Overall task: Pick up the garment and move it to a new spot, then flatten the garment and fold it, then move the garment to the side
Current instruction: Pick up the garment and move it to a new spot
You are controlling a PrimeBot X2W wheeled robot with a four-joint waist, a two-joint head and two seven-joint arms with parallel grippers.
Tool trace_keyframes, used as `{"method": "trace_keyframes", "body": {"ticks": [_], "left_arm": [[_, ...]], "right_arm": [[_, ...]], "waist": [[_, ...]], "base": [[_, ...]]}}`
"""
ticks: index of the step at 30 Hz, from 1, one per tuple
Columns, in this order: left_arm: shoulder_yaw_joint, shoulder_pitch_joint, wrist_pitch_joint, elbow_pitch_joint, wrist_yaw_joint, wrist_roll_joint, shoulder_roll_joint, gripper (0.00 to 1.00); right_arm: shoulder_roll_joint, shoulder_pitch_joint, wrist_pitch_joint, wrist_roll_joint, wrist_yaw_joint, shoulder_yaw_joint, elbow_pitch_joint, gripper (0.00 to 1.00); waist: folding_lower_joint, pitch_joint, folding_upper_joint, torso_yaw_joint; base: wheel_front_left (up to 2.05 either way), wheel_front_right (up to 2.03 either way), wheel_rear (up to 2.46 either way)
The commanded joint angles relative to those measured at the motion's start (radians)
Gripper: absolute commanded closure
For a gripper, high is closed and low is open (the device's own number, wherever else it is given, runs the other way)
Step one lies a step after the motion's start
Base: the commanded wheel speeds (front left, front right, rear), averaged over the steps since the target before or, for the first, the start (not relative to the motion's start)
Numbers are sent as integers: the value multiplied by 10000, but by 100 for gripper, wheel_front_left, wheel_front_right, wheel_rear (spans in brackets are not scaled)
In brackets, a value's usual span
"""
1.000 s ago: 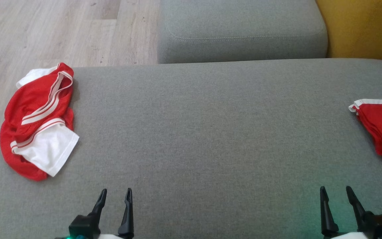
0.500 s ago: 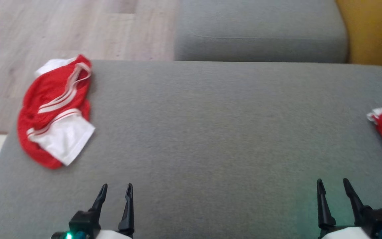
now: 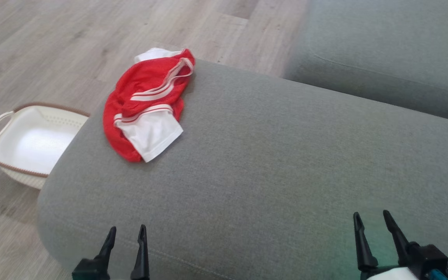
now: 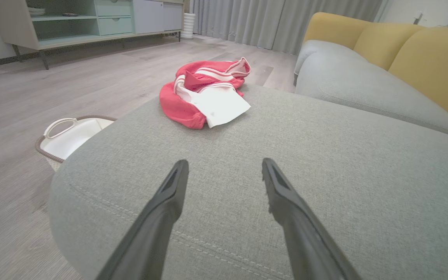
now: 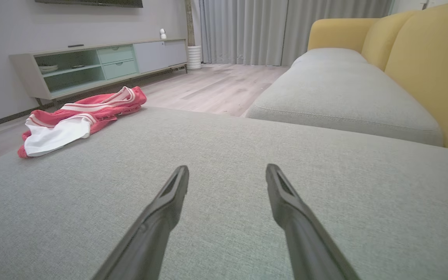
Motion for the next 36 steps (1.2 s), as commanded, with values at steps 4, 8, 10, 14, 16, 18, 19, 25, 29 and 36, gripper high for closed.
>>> {"method": "trace_keyframes", "body": {"ticks": [4,8,10,14,16,18,19,25,29,36], "left_arm": [[397,-390,-124,-490,80,-68,-78,0],[486,-569,-124,-607,106,-139,-80,0],[522,-845,-124,-723,120,-182,-81,0],[654,-1859,-124,-604,125,-188,-80,0],[827,-2519,-124,-339,130,-252,-55,0],[1085,-3291,-46,-18,184,-375,24,0],[1217,-3718,79,184,189,-453,98,0],[1713,-7170,2033,2339,428,-400,1004,0],[1811,-8455,2951,3682,414,-528,1234,0],[1732,-10277,4517,6698,549,-438,1736,0]], "right_arm": [[-93,-292,-110,57,67,357,-252,0],[-93,-324,-110,-63,67,297,-320,0],[-93,-458,-110,-261,67,217,-448,0],[-94,-949,-104,-793,67,89,-738,0],[-171,-1163,-67,-939,67,51,-902,0],[-319,-1338,-7,-1009,67,15,-1080,0],[-412,-1408,33,-1028,67,13,-1158,0],[-1131,-1698,462,-1015,67,153,-1845,0],[-1377,-1763,650,-955,67,313,-2092,0],[-1580,-1788,1016,-713,67,556,-2592,0]], "waist": [[0,109,-1,78],[0,528,-1,-223],[0,1077,-1,-415],[0,2380,-1,-767],[0,2980,-1,-881],[0,3526,-1,-961],[0,3757,-1,-986],[0,4920,-1,-1037],[0,5078,-1,-1148],[0,5145,-1,-1552]], "base": [[0,0,0],[0,0,0],[0,0,0],[0,0,0],[0,0,0],[0,0,0],[0,0,0],[0,0,0],[0,0,0],[0,0,0]]}}
